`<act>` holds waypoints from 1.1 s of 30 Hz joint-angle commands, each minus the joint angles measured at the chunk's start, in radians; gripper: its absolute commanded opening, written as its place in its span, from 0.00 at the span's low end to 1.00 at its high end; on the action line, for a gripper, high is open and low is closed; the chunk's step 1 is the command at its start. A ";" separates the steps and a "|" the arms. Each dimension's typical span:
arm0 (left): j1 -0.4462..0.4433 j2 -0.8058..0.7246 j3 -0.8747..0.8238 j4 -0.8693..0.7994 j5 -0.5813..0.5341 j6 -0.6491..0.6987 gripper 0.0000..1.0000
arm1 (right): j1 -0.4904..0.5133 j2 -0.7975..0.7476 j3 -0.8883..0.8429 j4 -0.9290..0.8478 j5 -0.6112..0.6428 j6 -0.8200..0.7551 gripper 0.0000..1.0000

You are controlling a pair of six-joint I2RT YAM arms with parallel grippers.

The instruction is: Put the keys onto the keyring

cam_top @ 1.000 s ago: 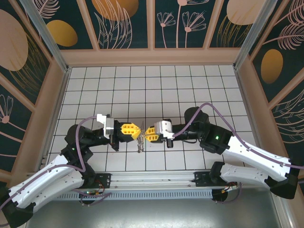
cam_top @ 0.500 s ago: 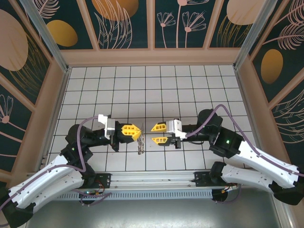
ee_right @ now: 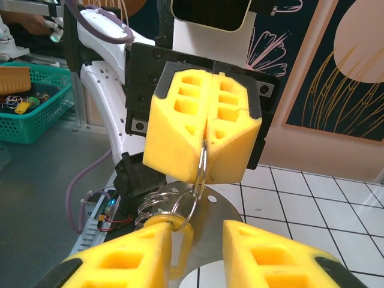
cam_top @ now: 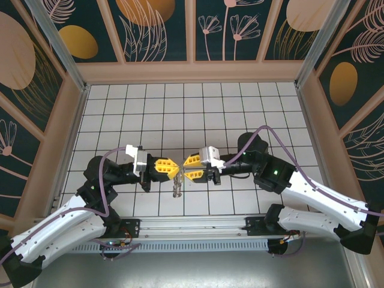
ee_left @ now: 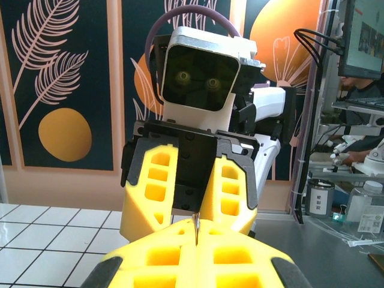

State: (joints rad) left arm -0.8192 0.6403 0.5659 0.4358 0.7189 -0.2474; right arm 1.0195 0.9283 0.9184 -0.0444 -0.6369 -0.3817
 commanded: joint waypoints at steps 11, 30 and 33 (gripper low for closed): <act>0.003 0.001 0.052 0.001 0.029 0.024 0.00 | -0.025 0.040 0.056 0.041 -0.034 0.022 0.12; 0.002 0.018 0.052 0.024 0.051 0.005 0.00 | -0.028 0.087 0.090 0.034 -0.070 -0.006 0.00; 0.002 0.019 0.052 0.025 0.057 0.002 0.00 | -0.029 0.094 0.098 0.038 -0.078 -0.006 0.00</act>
State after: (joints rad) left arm -0.8154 0.6559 0.5911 0.4156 0.7376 -0.2401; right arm 0.9962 1.0111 0.9684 -0.0341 -0.6975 -0.3794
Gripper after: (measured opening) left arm 0.044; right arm 0.049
